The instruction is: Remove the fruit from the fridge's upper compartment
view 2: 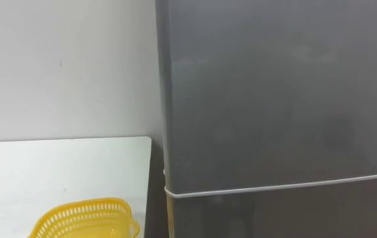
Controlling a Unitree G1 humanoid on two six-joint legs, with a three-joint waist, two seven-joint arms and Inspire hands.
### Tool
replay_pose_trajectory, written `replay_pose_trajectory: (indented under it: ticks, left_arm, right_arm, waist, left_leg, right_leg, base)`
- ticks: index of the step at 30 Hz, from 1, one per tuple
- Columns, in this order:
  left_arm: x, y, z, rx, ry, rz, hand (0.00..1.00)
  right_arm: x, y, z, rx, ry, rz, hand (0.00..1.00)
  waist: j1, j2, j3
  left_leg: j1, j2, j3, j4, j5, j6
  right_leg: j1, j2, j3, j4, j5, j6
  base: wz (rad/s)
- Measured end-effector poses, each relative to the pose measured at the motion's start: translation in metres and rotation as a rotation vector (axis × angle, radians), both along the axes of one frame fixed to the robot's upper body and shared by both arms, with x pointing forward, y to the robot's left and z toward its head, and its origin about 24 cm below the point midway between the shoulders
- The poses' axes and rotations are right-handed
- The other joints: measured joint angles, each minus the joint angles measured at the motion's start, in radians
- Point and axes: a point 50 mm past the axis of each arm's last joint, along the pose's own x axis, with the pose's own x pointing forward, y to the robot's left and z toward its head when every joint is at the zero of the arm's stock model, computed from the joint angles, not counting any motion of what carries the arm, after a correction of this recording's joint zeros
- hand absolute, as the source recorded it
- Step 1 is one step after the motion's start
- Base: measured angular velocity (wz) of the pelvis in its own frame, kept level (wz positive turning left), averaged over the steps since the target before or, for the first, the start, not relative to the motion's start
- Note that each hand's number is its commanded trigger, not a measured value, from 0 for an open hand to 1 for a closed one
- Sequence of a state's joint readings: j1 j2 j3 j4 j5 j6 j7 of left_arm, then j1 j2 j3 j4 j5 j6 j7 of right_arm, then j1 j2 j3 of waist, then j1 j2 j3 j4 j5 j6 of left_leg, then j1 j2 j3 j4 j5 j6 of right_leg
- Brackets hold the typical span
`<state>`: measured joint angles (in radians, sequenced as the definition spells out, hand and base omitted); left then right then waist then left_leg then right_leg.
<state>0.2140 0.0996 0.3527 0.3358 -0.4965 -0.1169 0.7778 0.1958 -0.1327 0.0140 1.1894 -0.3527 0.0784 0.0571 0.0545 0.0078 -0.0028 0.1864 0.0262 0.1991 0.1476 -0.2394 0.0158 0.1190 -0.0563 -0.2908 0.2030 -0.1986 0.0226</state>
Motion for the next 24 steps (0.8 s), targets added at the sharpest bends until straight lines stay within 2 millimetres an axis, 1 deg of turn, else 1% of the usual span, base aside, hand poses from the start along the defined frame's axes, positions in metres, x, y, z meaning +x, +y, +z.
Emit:
replay_pose_trajectory:
  ticks: [2,3,4,5,7,8,9,10,11,13,14,16,17,19,20,22,23,24]
  left_arm:
    - [0.006,0.001,0.012,0.028,-0.048,0.013,0.00]
    - [0.009,0.003,0.021,0.054,-0.094,0.029,0.00]
    - [0.014,0.006,0.035,0.088,-0.160,0.040,0.00]
    - [0.017,0.007,0.043,0.109,-0.196,0.042,0.00]
    - [0.025,0.010,0.070,0.186,-0.317,0.027,0.00]
    - [0.026,0.010,0.075,0.204,-0.335,0.021,0.00]
    - [0.028,0.010,0.085,0.232,-0.372,0.010,0.00]
    - [0.030,0.008,0.094,0.255,-0.408,0.000,0.00]
    - [0.031,0.008,0.099,0.273,-0.421,-0.008,0.00]
    - [0.037,0.004,0.119,0.364,-0.473,-0.048,0.00]
    - [0.038,0.002,0.125,0.378,-0.498,-0.057,0.00]
    - [0.041,-0.003,0.146,0.436,-0.581,-0.111,0.00]
    - [0.042,-0.004,0.149,0.449,-0.594,-0.122,0.00]
    - [0.050,-0.008,0.161,0.479,-0.645,-0.162,0.00]
    - [0.051,-0.010,0.164,0.484,-0.661,-0.168,0.00]
    - [0.056,-0.015,0.179,0.508,-0.734,-0.205,0.00]
    - [0.056,-0.016,0.183,0.516,-0.751,-0.214,0.00]
    - [0.056,-0.018,0.190,0.536,-0.781,-0.246,0.00]
  right_arm:
    - [-0.003,0.002,-0.001,0.005,0.007,-0.005,0.00]
    - [-0.003,0.003,-0.001,0.008,0.007,-0.005,0.00]
    - [-0.003,0.004,-0.001,0.010,0.006,-0.003,0.00]
    - [-0.003,0.004,-0.001,0.009,0.007,-0.002,0.00]
    - [-0.005,0.002,0.000,0.013,0.017,-0.002,0.00]
    - [-0.005,0.002,0.000,0.013,0.018,-0.002,0.00]
    - [-0.006,0.002,0.000,0.018,0.018,0.000,0.00]
    - [-0.007,0.003,-0.001,0.026,0.025,0.000,0.00]
    - [-0.008,0.003,-0.001,0.029,0.029,-0.001,0.00]
    - [-0.011,0.005,-0.001,0.040,0.040,-0.004,0.00]
    - [-0.011,0.005,-0.001,0.041,0.039,-0.004,0.00]
    - [-0.015,0.005,-0.001,0.042,0.048,-0.009,0.00]
    - [-0.016,0.005,-0.001,0.043,0.048,-0.009,0.00]
    - [-0.015,0.005,-0.001,0.045,0.045,-0.006,0.00]
    - [-0.014,0.005,-0.001,0.045,0.045,-0.006,0.00]
    - [-0.012,0.005,-0.001,0.052,0.046,-0.004,0.00]
    - [-0.011,0.004,-0.001,0.054,0.046,-0.003,0.00]
    - [-0.010,0.004,-0.001,0.061,0.048,-0.002,0.00]
  waist:
    - [0.009,-0.002,0.0011]
    - [0.009,-0.002,0.0013]
    - [0.006,-0.002,0.0012]
    - [0.005,-0.001,0.0011]
    - [0.005,0.006,0.0005]
    - [0.005,0.009,0.0000]
    - [0.003,0.014,-0.0011]
    - [0.002,0.018,0.0000]
    - [0.002,0.018,0.0003]
    - [0.002,0.019,-0.0002]
    - [0.002,0.020,-0.0002]
    - [0.002,0.021,0.0006]
    - [0.001,0.022,0.0010]
    - [-0.003,0.025,0.0085]
    - [-0.004,0.025,0.0097]
    - [-0.005,0.025,0.0105]
    - [-0.006,0.025,0.0106]
    - [-0.013,0.026,0.0110]
  left_leg:
    - [-0.003,0.003,-0.001,-0.001,-0.002,-0.002]
    - [-0.004,0.003,-0.007,-0.001,-0.002,-0.002]
    - [-0.008,0.002,-0.012,0.000,-0.002,-0.002]
    - [-0.013,0.003,-0.013,0.001,-0.002,-0.002]
    - [-0.019,0.003,-0.014,0.004,-0.002,-0.002]
    - [-0.019,0.003,-0.014,0.004,-0.002,-0.002]
    - [-0.019,0.003,-0.014,0.004,-0.002,-0.002]
    - [-0.020,0.003,-0.014,0.004,-0.003,-0.002]
    - [-0.021,0.003,-0.014,0.004,-0.003,-0.002]
    - [-0.026,0.003,-0.014,0.004,-0.002,-0.002]
    - [-0.028,0.003,-0.014,0.004,-0.002,-0.002]
    - [-0.024,0.002,-0.014,0.006,-0.002,-0.002]
    - [-0.024,0.002,-0.014,0.008,-0.002,-0.002]
    - [-0.026,0.000,-0.014,0.018,-0.002,-0.002]
    - [-0.027,0.000,-0.014,0.018,-0.002,-0.002]
    - [-0.037,0.000,-0.014,0.017,-0.002,-0.002]
    - [-0.039,0.000,-0.014,0.017,-0.002,-0.002]
    - [-0.041,0.001,-0.014,0.017,-0.002,-0.002]
  right_leg:
    - [-0.003,0.004,-0.001,0.000,0.002,-0.003]
    - [-0.004,0.004,-0.003,0.001,0.002,-0.003]
    - [-0.005,0.003,-0.008,0.003,0.002,-0.004]
    - [-0.005,0.003,-0.011,0.003,0.002,-0.004]
    - [-0.009,0.003,-0.012,0.004,0.003,-0.005]
    - [-0.009,0.003,-0.012,0.004,0.003,-0.005]
    - [-0.008,0.004,-0.011,0.002,0.003,-0.005]
    - [-0.008,0.004,-0.011,0.000,0.003,-0.005]
    - [-0.009,0.004,-0.011,0.000,0.003,-0.005]
    - [-0.012,0.004,-0.011,-0.001,0.003,-0.005]
    - [-0.009,0.004,-0.012,0.000,0.003,-0.005]
    - [-0.004,0.002,-0.012,-0.001,0.003,-0.004]
    - [-0.003,0.001,-0.013,-0.001,0.003,-0.004]
    - [-0.001,-0.003,-0.012,-0.001,0.003,-0.004]
    - [-0.003,-0.003,-0.011,-0.001,0.003,-0.004]
    - [-0.017,-0.006,-0.011,-0.002,0.003,-0.004]
    - [-0.017,-0.006,-0.011,-0.001,0.003,-0.004]
    - [-0.017,-0.006,-0.011,-0.001,0.003,-0.004]
  base:
    - [0.02]
    - [0.06]
    - [0.08]
    - [0.08]
    - [0.00]
    - [0.00]
    - [0.00]
    - [0.00]
    - [0.00]
    - [0.00]
    - [0.00]
    - [0.00]
    - [0.00]
    - [0.00]
    - [0.00]
    - [0.00]
    - [0.00]
    - [0.00]
